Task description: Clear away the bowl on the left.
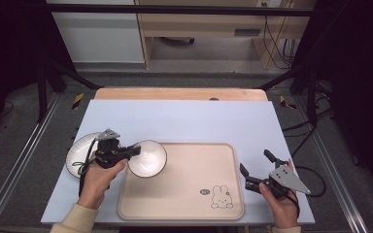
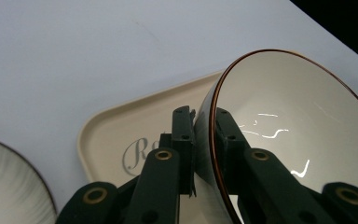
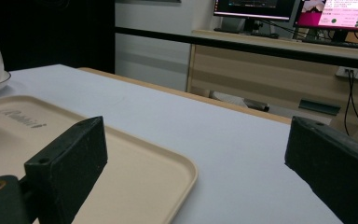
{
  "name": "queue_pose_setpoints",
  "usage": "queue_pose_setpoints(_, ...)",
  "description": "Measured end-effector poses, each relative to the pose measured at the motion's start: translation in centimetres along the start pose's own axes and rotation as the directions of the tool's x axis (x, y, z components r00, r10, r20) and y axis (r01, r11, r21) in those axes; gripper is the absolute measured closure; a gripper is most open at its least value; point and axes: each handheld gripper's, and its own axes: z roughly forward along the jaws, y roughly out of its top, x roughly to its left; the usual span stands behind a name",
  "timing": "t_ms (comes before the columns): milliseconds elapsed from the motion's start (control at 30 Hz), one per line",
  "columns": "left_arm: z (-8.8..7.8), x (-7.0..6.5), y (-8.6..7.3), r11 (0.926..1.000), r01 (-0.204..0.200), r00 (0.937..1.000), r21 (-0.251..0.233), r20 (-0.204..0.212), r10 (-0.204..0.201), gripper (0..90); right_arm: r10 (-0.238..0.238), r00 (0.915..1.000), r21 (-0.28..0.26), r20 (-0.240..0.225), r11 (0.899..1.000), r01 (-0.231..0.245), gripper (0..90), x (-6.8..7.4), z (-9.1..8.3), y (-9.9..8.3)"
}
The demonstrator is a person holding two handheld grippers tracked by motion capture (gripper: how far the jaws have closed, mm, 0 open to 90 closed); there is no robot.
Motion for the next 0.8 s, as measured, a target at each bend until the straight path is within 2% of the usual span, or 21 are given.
queue_pose_setpoints(233,2.5,-2.5,0.8,0.9974,-0.055,0.9984,0.046,0.011,0.055,81.1,-0.007,1.0000,0.002,0.006,1.000,0.007,5.9,-0.1,0.0,0.0)
queue_pose_setpoints(333,3.8,-3.5,0.8,0.9968,-0.052,0.9981,0.060,0.035,0.050,81.1,-0.002,1.0000,0.007,0.009,1.000,0.002,5.9,-0.2,-0.1,0.0)
queue_pose_setpoints(467,5.1,-4.8,0.8,0.9928,-0.080,0.9958,0.090,0.052,0.075,81.2,0.000,1.0000,0.007,0.008,1.000,0.000,5.9,-0.2,-0.1,0.0)
queue_pose_setpoints(800,7.4,-6.6,0.0,0.9830,-0.117,0.9913,0.142,0.077,0.107,81.2,-0.002,1.0000,0.012,0.004,1.000,0.002,5.9,-0.2,-0.2,0.0)
